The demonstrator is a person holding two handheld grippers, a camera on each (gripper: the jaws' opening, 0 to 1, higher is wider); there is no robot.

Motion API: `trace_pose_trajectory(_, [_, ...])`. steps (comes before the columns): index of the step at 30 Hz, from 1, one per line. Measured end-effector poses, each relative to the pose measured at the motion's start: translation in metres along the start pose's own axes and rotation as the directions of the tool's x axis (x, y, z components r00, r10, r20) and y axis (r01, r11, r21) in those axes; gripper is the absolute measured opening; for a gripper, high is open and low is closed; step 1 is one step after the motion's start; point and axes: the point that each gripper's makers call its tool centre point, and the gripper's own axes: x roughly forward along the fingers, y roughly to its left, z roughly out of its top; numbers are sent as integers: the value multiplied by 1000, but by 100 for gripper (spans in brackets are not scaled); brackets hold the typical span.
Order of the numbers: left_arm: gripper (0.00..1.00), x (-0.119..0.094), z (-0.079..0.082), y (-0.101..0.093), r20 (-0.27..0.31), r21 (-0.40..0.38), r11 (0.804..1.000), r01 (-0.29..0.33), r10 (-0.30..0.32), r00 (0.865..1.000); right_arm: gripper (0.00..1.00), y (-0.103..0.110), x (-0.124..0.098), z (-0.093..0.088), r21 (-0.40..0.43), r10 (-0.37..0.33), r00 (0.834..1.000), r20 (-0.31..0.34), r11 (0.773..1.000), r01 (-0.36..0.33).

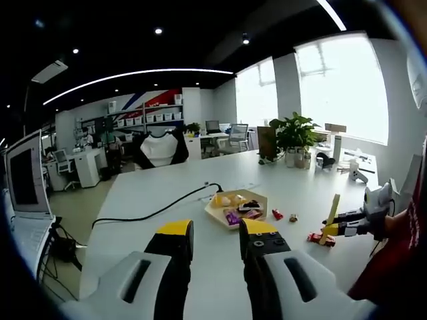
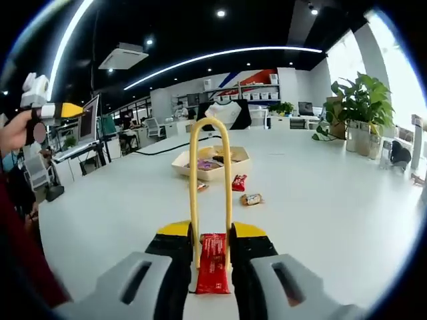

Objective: Place the target food into the container with the food tongs after gripping and lifting it, then release it inside without dropping or visibly crushing the food.

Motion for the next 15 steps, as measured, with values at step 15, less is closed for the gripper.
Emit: trace_pose_trajectory(15, [28,-9,-8,7,4,-31,999,-31,31,1000,17,3,4,57,-8,56,995,82,998,-55])
